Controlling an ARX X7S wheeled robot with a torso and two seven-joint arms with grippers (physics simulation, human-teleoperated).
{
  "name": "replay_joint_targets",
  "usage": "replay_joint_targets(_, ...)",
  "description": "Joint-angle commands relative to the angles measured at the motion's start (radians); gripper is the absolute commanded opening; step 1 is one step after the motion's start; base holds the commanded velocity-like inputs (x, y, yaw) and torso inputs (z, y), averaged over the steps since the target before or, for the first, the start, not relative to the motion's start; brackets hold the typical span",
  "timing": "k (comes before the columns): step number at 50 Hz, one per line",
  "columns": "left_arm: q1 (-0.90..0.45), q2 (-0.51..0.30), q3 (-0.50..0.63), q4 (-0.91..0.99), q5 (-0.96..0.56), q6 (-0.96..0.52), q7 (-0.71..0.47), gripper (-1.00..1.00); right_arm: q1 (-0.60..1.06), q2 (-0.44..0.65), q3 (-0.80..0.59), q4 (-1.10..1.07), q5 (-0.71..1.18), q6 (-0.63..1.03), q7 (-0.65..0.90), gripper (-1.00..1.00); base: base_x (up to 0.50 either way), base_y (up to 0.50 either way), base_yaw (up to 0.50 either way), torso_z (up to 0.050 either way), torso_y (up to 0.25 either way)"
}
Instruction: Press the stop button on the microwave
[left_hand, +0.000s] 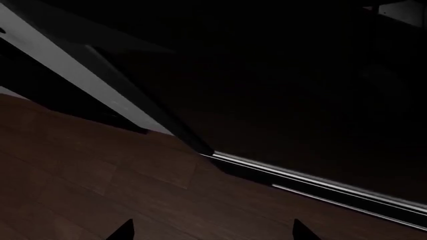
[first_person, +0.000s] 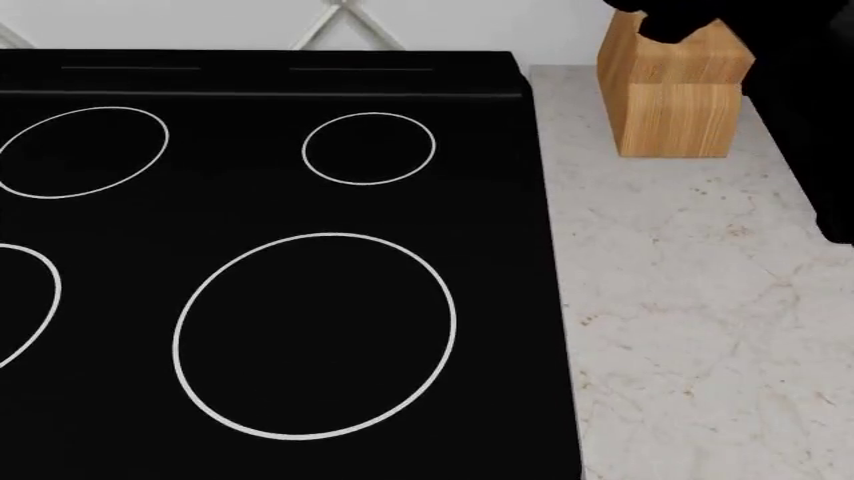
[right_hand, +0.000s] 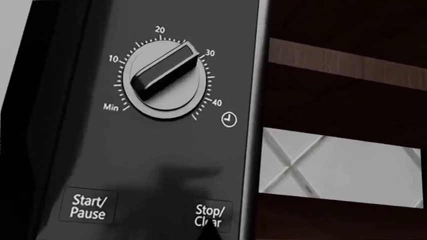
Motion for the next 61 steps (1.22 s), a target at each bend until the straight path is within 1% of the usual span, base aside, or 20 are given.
replay_joint_targets(1, 0.0, 0.0, 0.0, 0.0, 0.0, 0.0, 0.0, 1.0, -0.019, -0.052, -0.003, 0.135, -0.02, -0.019, -0.071, -1.0, 0.0, 0.0, 0.0, 0.0, 0.0)
replay_joint_targets(11, 0.0, 0.0, 0.0, 0.0, 0.0, 0.0, 0.0, 1.0, -0.038, -0.114, 0.002, 0.278, -0.037, -0.058, -0.159, -1.0, 0.0, 0.0, 0.0, 0.0, 0.0)
replay_joint_targets(18, 0.0, 0.0, 0.0, 0.0, 0.0, 0.0, 0.0, 1.0, -0.049, -0.179, -0.006, 0.411, -0.057, -0.08, -0.23, -1.0, 0.0, 0.0, 0.0, 0.0, 0.0)
replay_joint_targets(24, 0.0, 0.0, 0.0, 0.0, 0.0, 0.0, 0.0, 1.0, -0.068, -0.266, -0.008, 0.61, -0.071, -0.107, -0.329, -1.0, 0.0, 0.0, 0.0, 0.0, 0.0)
replay_joint_targets(40, 0.0, 0.0, 0.0, 0.0, 0.0, 0.0, 0.0, 1.0, -0.099, -0.269, 0.003, 0.66, -0.098, -0.124, -0.356, -1.0, 0.01, 0.0, 0.0, 0.001, 0.0)
replay_joint_targets(61, 0.0, 0.0, 0.0, 0.0, 0.0, 0.0, 0.0, 1.0, -0.131, -0.261, 0.147, 0.661, -0.239, -0.107, -0.376, -1.0, 0.03, 0.0, 0.0, 0.005, 0.0)
